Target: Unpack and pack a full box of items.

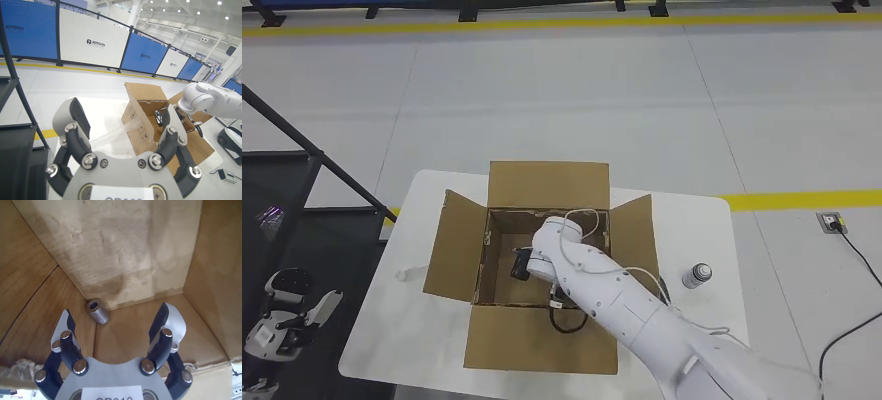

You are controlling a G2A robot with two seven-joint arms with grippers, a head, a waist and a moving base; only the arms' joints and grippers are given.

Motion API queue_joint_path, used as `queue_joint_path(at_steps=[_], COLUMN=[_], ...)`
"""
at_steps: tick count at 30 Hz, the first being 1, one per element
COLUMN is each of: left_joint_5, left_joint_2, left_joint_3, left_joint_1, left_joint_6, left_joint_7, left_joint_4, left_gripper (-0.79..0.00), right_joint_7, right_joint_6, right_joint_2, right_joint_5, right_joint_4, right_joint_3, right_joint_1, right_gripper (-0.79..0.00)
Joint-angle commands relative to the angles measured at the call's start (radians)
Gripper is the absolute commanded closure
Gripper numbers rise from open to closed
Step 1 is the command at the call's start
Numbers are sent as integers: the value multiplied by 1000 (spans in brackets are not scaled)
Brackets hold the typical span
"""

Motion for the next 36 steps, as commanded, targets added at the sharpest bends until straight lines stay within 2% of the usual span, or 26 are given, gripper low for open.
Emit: queue_joint_path(at_steps=[1,8,23,29,36], left_joint_5=[0,0,0,0,2], left_joint_2=[0,0,0,0,0], left_joint_3=[0,0,0,0,3], left_joint_1=[0,0,0,0,-1], left_joint_6=[0,0,0,0,13], left_joint_7=[0,0,0,0,0], left_joint_4=[0,0,0,0,-3], left_gripper=[-785,-785,-785,-785,-785], right_joint_7=[-6,-39,-31,-18,-66], right_joint_6=[-6,-39,-31,-19,-66], right_joint_2=[-10,-53,-146,-169,-181], right_joint_5=[15,81,224,250,252], right_joint_4=[32,157,347,398,436], right_joint_3=[-28,-122,-291,-294,-294], right_joint_1=[5,35,83,99,100], right_gripper=[-785,-785,-785,-785,-785])
